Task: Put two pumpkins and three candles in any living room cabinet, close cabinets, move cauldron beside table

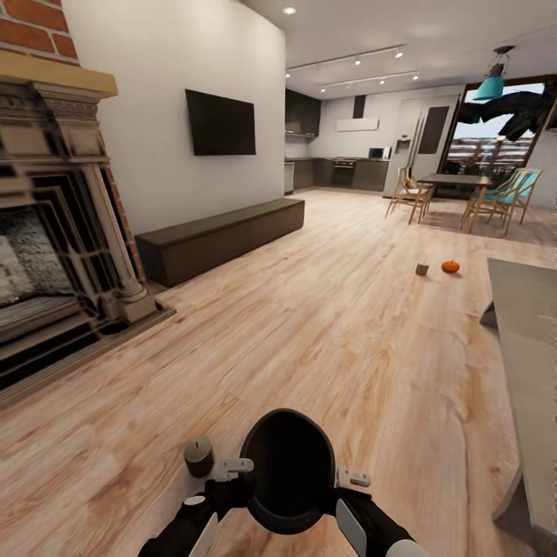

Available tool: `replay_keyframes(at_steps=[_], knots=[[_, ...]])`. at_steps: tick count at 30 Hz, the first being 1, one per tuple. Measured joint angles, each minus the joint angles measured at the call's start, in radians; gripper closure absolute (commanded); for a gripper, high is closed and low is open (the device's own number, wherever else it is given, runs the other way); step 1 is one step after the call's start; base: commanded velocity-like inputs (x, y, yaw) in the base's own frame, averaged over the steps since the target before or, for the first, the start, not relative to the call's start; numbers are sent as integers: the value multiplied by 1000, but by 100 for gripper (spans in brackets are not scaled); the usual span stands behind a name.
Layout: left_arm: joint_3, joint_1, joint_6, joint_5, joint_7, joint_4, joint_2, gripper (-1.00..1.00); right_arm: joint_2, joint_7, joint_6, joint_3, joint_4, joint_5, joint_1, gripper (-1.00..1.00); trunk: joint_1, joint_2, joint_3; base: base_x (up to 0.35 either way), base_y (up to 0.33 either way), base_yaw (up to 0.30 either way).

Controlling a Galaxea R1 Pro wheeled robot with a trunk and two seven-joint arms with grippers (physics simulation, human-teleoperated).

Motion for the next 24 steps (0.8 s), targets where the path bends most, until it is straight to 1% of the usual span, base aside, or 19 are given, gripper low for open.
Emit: replay_keyframes(at_steps=[4,12,21,24], knots=[[0,0,0,0,0,0,0,100,0,0,0,0,0,-1,0,100,0,0,0,-184,65,-152],[1,0,-2,-1,-1,0,0,100,0,0,-1,1,-2,0,0,100,0,0,0,-82,23,-261],[0,0,-2,0,0,0,0,100,0,0,-2,1,0,-1,0,100,0,0,0,-271,118,-272],[-1,0,-2,-1,0,1,0,100,0,0,-4,1,2,-2,0,100,0,0,0,-148,45,-272]])
